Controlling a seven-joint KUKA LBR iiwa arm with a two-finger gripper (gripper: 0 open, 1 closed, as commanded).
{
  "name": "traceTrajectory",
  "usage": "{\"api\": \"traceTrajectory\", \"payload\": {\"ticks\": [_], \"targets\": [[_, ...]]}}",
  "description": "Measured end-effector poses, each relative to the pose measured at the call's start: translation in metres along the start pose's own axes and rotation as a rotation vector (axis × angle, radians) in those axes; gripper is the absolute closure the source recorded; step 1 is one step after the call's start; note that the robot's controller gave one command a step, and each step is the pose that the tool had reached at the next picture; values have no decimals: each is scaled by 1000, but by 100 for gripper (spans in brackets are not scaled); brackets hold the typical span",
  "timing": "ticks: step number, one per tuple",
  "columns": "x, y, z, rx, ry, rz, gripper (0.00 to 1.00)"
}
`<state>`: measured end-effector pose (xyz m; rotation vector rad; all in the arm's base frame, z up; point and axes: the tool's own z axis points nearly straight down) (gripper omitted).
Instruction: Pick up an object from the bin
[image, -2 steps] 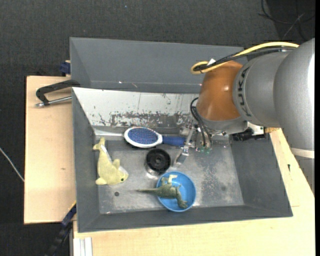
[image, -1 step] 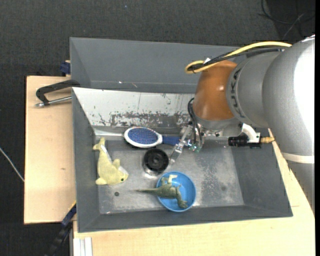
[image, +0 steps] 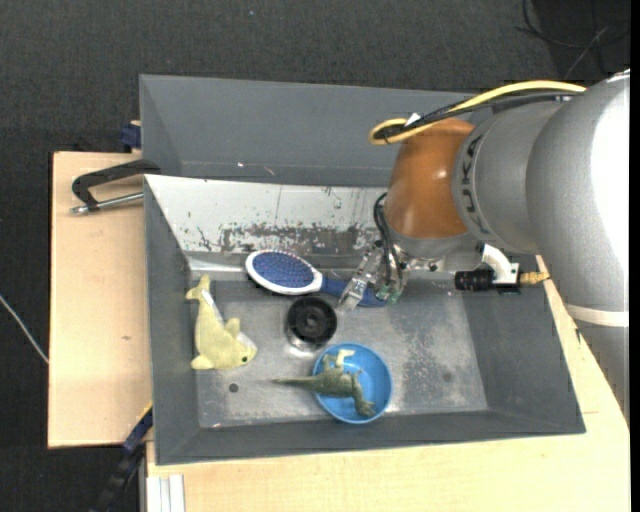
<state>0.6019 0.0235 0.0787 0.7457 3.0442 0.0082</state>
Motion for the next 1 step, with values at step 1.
{"api": "traceTrajectory", "payload": {"ticks": [1], "targets": [[-2, 3, -88, 1, -2, -3, 100]]}}
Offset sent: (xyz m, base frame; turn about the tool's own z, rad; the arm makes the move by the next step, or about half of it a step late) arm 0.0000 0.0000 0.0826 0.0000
